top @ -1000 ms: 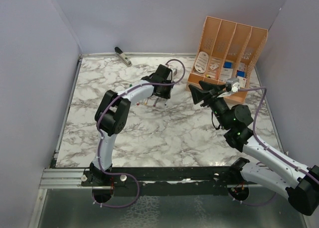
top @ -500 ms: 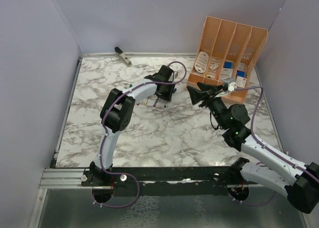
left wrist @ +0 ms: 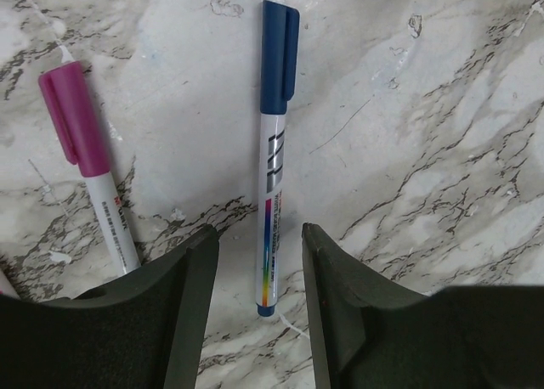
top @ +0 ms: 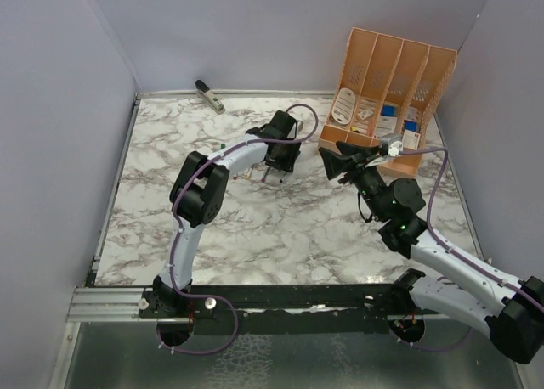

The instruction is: Insert the pens into the pen caps

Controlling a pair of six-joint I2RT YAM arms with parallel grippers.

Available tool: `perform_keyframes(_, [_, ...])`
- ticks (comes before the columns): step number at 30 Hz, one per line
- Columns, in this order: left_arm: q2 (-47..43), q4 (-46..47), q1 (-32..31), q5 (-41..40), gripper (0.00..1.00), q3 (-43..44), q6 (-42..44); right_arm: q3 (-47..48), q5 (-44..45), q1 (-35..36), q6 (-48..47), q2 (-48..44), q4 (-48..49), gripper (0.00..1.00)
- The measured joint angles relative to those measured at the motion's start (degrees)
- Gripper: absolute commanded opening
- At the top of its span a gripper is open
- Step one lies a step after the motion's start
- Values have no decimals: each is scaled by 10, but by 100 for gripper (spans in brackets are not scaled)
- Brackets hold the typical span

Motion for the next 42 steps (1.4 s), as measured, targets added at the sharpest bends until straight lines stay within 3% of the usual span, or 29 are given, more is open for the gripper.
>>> perform_keyframes(2, [-12,-3,0,-2,62,-3,0,-1,7,0,0,-1,0,55])
perform_keyframes(3, [-25,-3,0,-4,88,-6,-1,-2,11,0,0,-2,0,56])
perform_keyframes(4, [-40,-1,1,-7,98,-13,-2,-4,15,0,0,-3,0,56])
perform_keyframes(5, [-56,-2,1,-9,99,-19,-1,-6,19,0,0,-4,0,56])
perform_keyframes(13, [-269,58,9,-54,99,-131,-9,-12,64,-36,4,16,-22,57])
perform_keyframes(16, [-339,89,37,-59,99,-198,-14,-17,37,-137,37,28,-43,57])
perform_keyframes(20, [-406,115,129,-59,99,-292,-30,-33,-7,-285,93,31,-60,57])
perform_keyframes(27, [-440,91,256,-128,99,-347,-39,-33,-55,-422,154,52,-77,57])
perform_keyframes(34, [-438,56,273,-211,99,-340,-45,-33,-56,-436,161,61,-102,57])
perform_keyframes(42, [-439,54,273,-238,99,-342,-51,-32,-55,-436,161,64,-108,57])
